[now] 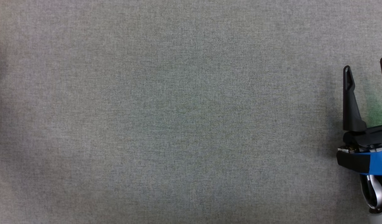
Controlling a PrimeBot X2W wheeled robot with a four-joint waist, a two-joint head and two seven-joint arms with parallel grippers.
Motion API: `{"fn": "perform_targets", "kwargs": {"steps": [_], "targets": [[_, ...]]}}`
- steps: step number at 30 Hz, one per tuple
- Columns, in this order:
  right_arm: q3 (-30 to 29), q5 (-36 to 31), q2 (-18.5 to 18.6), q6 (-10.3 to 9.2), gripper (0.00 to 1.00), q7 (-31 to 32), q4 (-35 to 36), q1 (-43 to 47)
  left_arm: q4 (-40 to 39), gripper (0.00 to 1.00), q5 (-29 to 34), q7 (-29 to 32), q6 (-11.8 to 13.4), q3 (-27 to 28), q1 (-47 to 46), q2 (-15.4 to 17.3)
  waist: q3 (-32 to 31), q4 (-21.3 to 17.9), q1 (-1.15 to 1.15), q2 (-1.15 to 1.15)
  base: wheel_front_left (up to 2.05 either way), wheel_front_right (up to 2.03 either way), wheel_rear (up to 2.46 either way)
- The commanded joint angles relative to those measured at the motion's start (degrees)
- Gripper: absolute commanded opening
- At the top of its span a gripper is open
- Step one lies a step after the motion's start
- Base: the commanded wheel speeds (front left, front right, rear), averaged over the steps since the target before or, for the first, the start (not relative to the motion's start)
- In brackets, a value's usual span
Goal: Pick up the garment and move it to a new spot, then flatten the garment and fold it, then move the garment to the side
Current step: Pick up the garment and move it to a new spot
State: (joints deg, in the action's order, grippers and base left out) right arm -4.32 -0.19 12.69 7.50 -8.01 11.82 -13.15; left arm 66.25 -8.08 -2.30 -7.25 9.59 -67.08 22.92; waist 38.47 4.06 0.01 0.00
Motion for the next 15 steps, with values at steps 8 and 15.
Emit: {"fn": "perform_targets", "kwargs": {"steps": [8, 15], "targets": [[0.1, -0.7, 0.0, -0.02, 1.0, 0.6, 1.0, -0.1, 3.5, 0.05, -4.3, 4.4, -0.3, -4.3, -1.6, -1.3, 0.2, 0.2, -0.01, 0.0, 0.0, 0.0, 0.0], [0.4, -0.5, -0.4, -0.02, 1.0, 0.5, 0.2, -0.4, 2.5, 0.0, -8.3, 4.6, -0.3, -8.9, -1.3, -0.3, -0.7, 0.0, -0.01, 0.0, 0.0, 0.0, 0.0]]}}
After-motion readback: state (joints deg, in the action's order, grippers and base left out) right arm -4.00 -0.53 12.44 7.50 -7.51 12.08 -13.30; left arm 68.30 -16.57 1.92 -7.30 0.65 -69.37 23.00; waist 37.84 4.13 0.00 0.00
